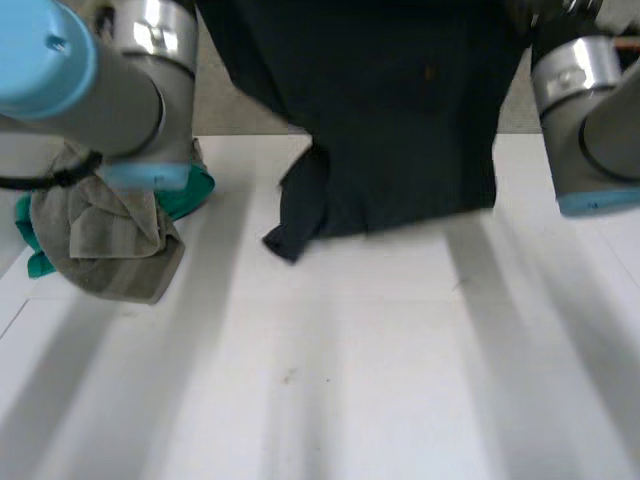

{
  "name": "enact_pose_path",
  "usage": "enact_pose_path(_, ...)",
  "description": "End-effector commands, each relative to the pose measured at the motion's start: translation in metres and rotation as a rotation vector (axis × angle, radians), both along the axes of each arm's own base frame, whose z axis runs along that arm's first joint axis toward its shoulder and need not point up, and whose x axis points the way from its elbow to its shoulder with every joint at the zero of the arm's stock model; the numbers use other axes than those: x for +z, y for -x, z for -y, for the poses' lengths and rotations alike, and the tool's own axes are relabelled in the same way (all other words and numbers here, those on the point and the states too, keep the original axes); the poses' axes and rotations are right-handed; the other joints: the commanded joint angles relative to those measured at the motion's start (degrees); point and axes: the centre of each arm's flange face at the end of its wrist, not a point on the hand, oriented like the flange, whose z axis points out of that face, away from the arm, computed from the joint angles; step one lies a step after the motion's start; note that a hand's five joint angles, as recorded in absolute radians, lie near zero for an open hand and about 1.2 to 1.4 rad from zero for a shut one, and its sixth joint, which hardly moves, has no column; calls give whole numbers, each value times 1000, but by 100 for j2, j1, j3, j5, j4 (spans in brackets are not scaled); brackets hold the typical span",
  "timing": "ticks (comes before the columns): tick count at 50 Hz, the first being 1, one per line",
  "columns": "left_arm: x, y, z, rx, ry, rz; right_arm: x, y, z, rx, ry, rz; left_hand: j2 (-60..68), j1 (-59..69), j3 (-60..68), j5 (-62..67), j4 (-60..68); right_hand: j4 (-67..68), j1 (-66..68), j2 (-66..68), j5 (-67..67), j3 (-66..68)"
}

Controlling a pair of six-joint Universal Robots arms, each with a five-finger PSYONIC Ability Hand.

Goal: Fold the laundry.

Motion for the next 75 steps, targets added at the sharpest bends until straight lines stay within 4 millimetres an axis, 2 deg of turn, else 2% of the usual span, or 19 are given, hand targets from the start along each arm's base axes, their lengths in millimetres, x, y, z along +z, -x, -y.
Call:
enact_pose_path(1,-9,-1,-6,0,-40,9,7,-3,2,10,37,26,1140,1564,1164,1290,1118,1174,2381,1249,1351,1215)
enact_pose_path(7,-63,-6,-22,-11,-209,106,-39,-8,-3,17,-150,-38,1140,1564,1164,1290,1118,1174,2381,1249,1351,1215)
enact_pose_path(9,-82,-7,-28,-18,-258,136,-68,-6,-4,4,-262,-74,1140,1564,1164,1290,1118,1174,2381,1249,1351,1215)
enact_pose_path(10,-100,-6,-36,-29,-309,168,-78,-5,-5,-3,-303,-85,1140,1564,1164,1290,1118,1174,2381,1249,1351,1215)
enact_pose_path(12,-120,-4,-47,-46,-364,206,-102,0,-11,-35,-418,-120,1140,1564,1164,1290,1118,1174,2381,1249,1351,1215)
enact_pose_path(17,-187,-3,-93,-102,-583,366,-133,12,-30,-84,-616,-172,1140,1564,1164,1290,1118,1174,2381,1249,1351,1215)
enact_pose_path(21,-207,-20,-123,-106,-727,464,-148,21,-57,-87,-759,-245,1140,1564,1164,1290,1118,1174,2381,1249,1351,1215)
enact_pose_path(27,-218,-49,-174,-104,-915,629,-163,39,-106,-89,-1003,-365,1140,1564,1164,1290,1118,1174,2381,1249,1351,1215)
enact_pose_path(29,-217,-60,-197,-117,-977,676,-164,43,-119,-88,-1050,-397,1140,1564,1164,1290,1118,1174,2381,1249,1351,1215)
enact_pose_path(35,-213,-80,-237,-142,-1066,768,-162,63,-164,-99,-1167,-524,1140,1564,1164,1290,1118,1174,2381,1249,1351,1215)
enact_pose_path(41,-203,-92,-273,-194,-1131,857,-168,73,-187,-97,-1205,-604,1140,1564,1164,1290,1118,1174,2381,1249,1351,1215)
enact_pose_path(44,-201,-90,-279,-215,-1133,871,-171,74,-191,-98,-1211,-607,1140,1564,1164,1290,1118,1174,2381,1249,1351,1215)
enact_pose_path(45,-198,-87,-277,-220,-1113,861,-172,74,-191,-98,-1212,-606,976,1399,1000,1126,953,1174,2381,1249,1351,1215)
enact_pose_path(49,-186,-74,-264,-225,-1016,808,-173,71,-189,-76,-1191,-585,-5860,-5436,-5836,-5710,-5882,1174,2381,1249,1351,1215)
enact_pose_path(55,-161,-45,-228,-222,-830,680,-177,68,-188,-45,-1162,-570,-5721,-5297,-5697,-5571,-5743,1174,2381,1249,1351,1215)
enact_pose_path(59,-153,-25,-188,-193,-729,590,-178,67,-186,-44,-1149,-558,-5687,-5264,-5663,-5537,-5710,1174,2381,1249,1351,1215)
enact_pose_path(61,-156,-13,-159,-201,-685,561,-178,66,-187,-43,-1150,-552,-5570,-5146,-5546,-5420,-5592,1174,2381,1249,1351,1215)
enact_pose_path(68,-194,22,-92,-315,-645,585,-182,66,-188,-39,-1158,-532,-4412,-3988,-4388,-4262,-4434,1174,2381,1249,1351,1215)
enact_pose_path(75,-238,34,-46,-332,-615,649,-191,67,-186,-44,-1172,-530,-3887,-3464,-3863,-3737,-3910,1174,2381,1249,1351,1215)
